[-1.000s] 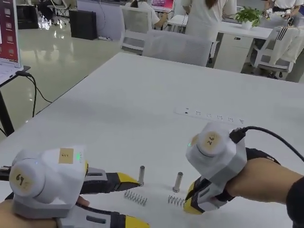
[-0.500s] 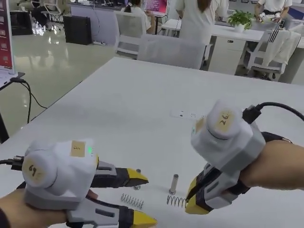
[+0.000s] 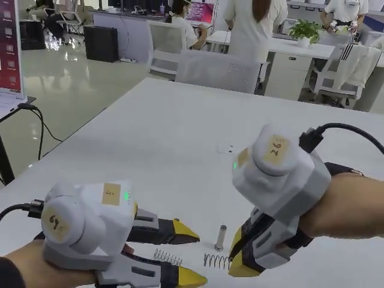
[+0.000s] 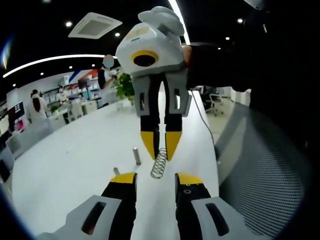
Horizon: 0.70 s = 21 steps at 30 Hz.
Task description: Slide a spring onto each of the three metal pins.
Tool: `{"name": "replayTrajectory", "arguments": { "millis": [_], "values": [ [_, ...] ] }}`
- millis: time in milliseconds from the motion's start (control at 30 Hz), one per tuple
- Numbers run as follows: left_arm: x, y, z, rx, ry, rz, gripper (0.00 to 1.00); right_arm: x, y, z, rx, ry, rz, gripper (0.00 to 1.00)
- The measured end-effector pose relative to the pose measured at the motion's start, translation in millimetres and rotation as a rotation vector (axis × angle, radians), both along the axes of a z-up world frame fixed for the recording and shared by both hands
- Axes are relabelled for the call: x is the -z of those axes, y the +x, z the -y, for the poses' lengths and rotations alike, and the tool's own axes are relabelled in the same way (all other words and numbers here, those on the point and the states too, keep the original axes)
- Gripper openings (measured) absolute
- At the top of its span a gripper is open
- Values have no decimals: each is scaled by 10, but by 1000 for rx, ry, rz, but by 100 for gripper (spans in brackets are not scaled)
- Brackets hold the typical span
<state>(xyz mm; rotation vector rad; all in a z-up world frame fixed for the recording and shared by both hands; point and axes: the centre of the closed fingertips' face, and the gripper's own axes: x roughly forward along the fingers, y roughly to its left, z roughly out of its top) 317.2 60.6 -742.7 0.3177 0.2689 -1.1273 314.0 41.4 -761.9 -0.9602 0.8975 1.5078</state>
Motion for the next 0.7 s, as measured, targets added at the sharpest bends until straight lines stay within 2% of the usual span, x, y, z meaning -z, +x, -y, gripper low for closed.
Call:
{"name": "replayTrajectory", "arguments": {
  "millis": [233, 400, 533, 700],
  "values": [
    [46, -78, 77, 47, 24, 10, 12, 10, -52, -24, -31, -16, 2, 7],
    [84, -100, 106, 62, 42, 19, 9, 12, -77, -41, -45, -20, 3, 7],
    [121, -98, 106, 68, 68, 37, 5, 2, -105, -42, -51, -26, 0, 7],
    [131, -85, 96, 64, 70, 41, 3, -56, -105, -56, -52, -18, 9, 8]
  ]
}}
